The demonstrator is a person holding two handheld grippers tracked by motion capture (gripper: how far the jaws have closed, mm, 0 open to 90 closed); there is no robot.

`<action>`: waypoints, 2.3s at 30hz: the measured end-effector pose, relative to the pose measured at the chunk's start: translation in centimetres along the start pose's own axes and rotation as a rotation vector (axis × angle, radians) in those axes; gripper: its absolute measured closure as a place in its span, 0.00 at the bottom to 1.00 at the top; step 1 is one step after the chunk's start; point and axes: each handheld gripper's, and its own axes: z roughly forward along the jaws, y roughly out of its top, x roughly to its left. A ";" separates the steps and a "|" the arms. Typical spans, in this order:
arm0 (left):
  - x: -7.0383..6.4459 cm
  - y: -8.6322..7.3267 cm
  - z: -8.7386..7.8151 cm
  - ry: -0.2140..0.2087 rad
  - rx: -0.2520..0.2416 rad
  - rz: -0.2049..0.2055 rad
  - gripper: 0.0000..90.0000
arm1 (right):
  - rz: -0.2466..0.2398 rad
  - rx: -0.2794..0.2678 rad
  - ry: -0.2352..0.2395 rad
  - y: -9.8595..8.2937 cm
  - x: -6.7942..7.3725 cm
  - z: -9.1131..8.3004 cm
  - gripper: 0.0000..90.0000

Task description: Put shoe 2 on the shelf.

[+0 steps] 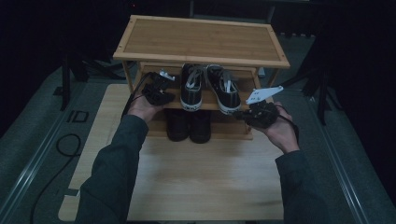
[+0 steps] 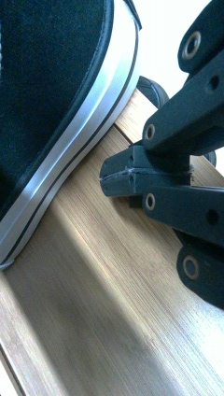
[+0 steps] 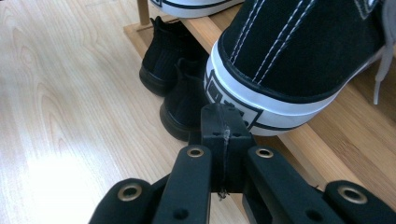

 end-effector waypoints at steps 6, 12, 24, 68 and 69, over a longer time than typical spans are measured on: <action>0.1 0.0 0.0 -0.003 0.003 0.005 1.00 | 0.002 0.002 -0.005 -0.2 0.1 0.3 1.00; 0.1 -0.1 0.0 -0.009 -0.002 0.006 1.00 | -0.009 -0.011 0.014 0.2 0.8 1.4 1.00; 0.2 -0.2 0.0 -0.012 -0.009 0.004 1.00 | -0.008 -0.047 0.002 2.0 1.6 3.2 1.00; 0.2 -0.1 -0.1 -0.004 -0.010 0.007 0.98 | -0.040 -0.017 0.003 1.0 2.4 4.5 1.00; 0.2 -0.1 -0.1 -0.002 -0.010 0.011 0.98 | -0.036 -0.013 0.001 0.8 2.3 4.4 1.00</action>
